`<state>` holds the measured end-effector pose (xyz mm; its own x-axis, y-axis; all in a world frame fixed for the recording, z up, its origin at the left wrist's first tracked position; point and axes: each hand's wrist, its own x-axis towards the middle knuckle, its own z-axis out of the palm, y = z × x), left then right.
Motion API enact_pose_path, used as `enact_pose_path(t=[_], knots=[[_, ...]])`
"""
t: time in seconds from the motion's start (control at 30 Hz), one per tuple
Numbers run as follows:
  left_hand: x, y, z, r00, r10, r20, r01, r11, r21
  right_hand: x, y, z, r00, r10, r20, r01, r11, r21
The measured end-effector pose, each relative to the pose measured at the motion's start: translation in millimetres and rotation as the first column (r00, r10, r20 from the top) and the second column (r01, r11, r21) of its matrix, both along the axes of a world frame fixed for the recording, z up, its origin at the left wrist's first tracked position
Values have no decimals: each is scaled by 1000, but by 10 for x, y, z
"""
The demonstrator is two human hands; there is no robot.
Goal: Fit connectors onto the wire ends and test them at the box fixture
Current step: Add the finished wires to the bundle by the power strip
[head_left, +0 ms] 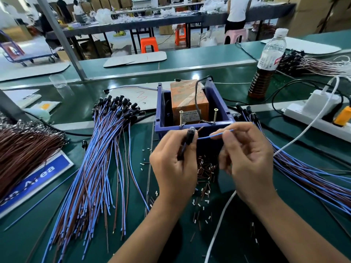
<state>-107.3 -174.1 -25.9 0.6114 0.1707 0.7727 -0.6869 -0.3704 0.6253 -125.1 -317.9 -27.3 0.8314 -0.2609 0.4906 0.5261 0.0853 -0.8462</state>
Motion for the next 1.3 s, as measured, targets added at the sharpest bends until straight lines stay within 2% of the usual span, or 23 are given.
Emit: enact_pose_path(t=[0.1, 0.2, 0.3, 0.4, 0.5, 0.63, 0.9, 1.03, 1.3], knots=[[34, 44, 26, 997, 81, 19, -78, 992, -97, 45, 6, 46, 999, -46, 5, 45, 997, 65], [70, 79, 28, 992, 90, -90, -106, 975, -194, 126, 6, 111, 993, -121, -9, 121, 990, 79], [70, 92, 57, 984, 90, -156, -128, 959, -254, 198, -13, 200, 992, -126, 12, 123, 986, 111], [81, 88, 76, 975, 73, -210, -140, 936, -324, 243, -85, 246, 974, -222, 51, 221, 975, 33], [81, 83, 67, 970, 63, -236, -137, 940, -313, 240, -95, 196, 898, -428, 102, 440, 875, -203], [66, 76, 52, 967, 77, -242, -146, 948, -281, 171, -1, 91, 864, -489, 121, 500, 802, -327], [90, 107, 55, 972, 18, -235, -84, 957, -277, 164, 88, 86, 856, -490, 162, 514, 780, -357], [87, 97, 76, 974, 29, -225, -81, 971, -227, 149, 85, 91, 851, -482, 208, 524, 766, -372], [94, 109, 44, 975, 55, -213, -105, 968, -229, 154, 80, 75, 858, -477, 190, 512, 770, -381]])
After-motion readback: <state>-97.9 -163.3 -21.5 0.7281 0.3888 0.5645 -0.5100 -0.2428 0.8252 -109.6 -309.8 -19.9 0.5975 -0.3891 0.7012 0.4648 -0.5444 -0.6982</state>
